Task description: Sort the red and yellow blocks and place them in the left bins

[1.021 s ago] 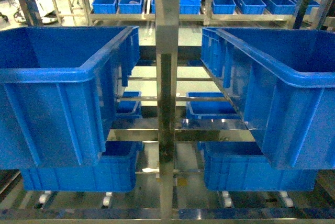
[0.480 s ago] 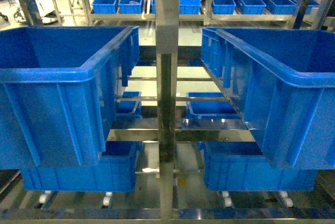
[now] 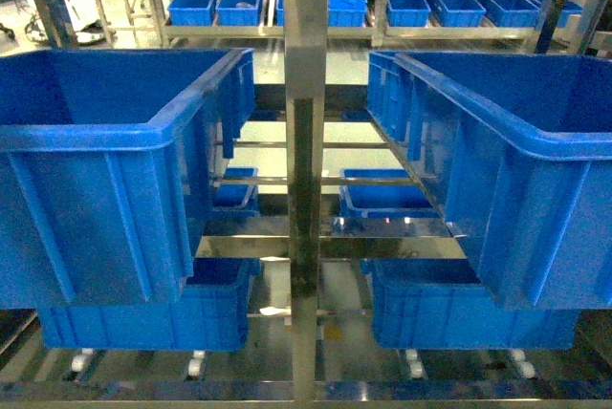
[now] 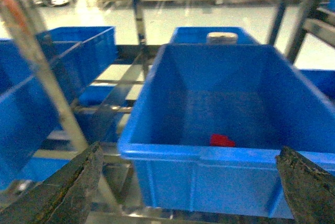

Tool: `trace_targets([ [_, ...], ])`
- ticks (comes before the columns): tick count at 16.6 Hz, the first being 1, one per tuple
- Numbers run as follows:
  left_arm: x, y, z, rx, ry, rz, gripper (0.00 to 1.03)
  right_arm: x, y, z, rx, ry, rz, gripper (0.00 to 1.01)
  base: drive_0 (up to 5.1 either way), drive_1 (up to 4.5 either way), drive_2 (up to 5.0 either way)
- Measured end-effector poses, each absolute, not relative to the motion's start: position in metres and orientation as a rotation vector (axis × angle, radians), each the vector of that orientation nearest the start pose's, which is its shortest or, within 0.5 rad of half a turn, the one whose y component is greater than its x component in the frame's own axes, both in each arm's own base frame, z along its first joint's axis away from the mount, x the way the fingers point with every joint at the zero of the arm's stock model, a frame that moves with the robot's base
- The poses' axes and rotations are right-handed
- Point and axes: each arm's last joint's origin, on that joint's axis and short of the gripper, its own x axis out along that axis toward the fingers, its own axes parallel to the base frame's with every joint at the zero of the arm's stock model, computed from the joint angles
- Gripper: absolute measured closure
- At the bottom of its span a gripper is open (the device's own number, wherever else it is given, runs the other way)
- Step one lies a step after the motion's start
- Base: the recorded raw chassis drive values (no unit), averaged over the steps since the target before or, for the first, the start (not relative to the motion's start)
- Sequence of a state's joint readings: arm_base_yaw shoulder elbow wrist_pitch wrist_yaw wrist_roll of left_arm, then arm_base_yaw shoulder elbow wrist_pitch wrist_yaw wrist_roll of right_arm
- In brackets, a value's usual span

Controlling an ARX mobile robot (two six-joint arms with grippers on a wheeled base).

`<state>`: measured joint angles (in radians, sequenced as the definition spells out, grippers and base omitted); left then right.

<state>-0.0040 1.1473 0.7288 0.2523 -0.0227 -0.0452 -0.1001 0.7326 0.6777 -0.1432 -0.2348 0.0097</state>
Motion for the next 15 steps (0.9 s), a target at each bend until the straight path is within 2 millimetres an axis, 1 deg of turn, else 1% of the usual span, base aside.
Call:
trace_targets([
  [1, 0.255, 0.0, 0.283, -0.043, 0.166, 0.022, 0.77, 0.165, -0.005, 0.307, 0.044, 0.204, 0.166, 0.03, 0.0, 0.0, 0.0],
  [2, 0.255, -0.002, 0.284, -0.043, 0.165, 0.012, 0.77, 0.166, -0.003, 0.307, 0.047, 0.208, 0.177, 0.03, 0.0, 0.0, 0.0],
  [4, 0.255, -0.001, 0.283, -0.044, 0.17, 0.016, 0.77, 0.168, -0.005, 0.305, 0.059, 0.222, 0.162, 0.03, 0.0, 0.0, 0.0],
  [5, 0.257, 0.004, 0.28, -0.056, 0.204, 0.015, 0.77, 0.168, -0.004, 0.305, 0.059, 0.221, 0.162, 0.03, 0.0, 0.0, 0.0],
  [6, 0.269, 0.005, 0.275, -0.06, 0.258, 0.015, 0.77, 0.168, -0.004, 0.305, 0.059, 0.221, 0.162, 0.03, 0.0, 0.0, 0.0],
  [9, 0.321, 0.012, 0.253, -0.061, 0.404, 0.01, 0.77, 0.168, -0.004, 0.305, 0.059, 0.221, 0.162, 0.03, 0.0, 0.0, 0.0],
  [10, 0.334, 0.013, 0.248, -0.055, 0.445, 0.002, 0.77, 0.168, -0.004, 0.305, 0.059, 0.221, 0.162, 0.03, 0.0, 0.0, 0.0],
  [12, 0.365, 0.016, 0.234, 0.008, 0.465, 0.019, 0.77, 0.168, -0.004, 0.305, 0.059, 0.221, 0.162, 0.03, 0.0, 0.0, 0.0],
  [13, 0.383, 0.017, 0.222, 0.043, 0.499, 0.036, 0.77, 0.168, -0.004, 0.305, 0.059, 0.221, 0.162, 0.03, 0.0, 0.0, 0.0],
  [14, 0.4, 0.014, 0.21, 0.078, 0.5, 0.031, 0.77, 0.168, -0.004, 0.305, 0.059, 0.221, 0.162, 0.03, 0.0, 0.0, 0.0],
  [15, 0.411, 0.011, 0.201, 0.115, 0.473, 0.019, 0.77, 0.168, -0.004, 0.305, 0.059, 0.221, 0.163, 0.03, 0.0, 0.0, 0.0],
])
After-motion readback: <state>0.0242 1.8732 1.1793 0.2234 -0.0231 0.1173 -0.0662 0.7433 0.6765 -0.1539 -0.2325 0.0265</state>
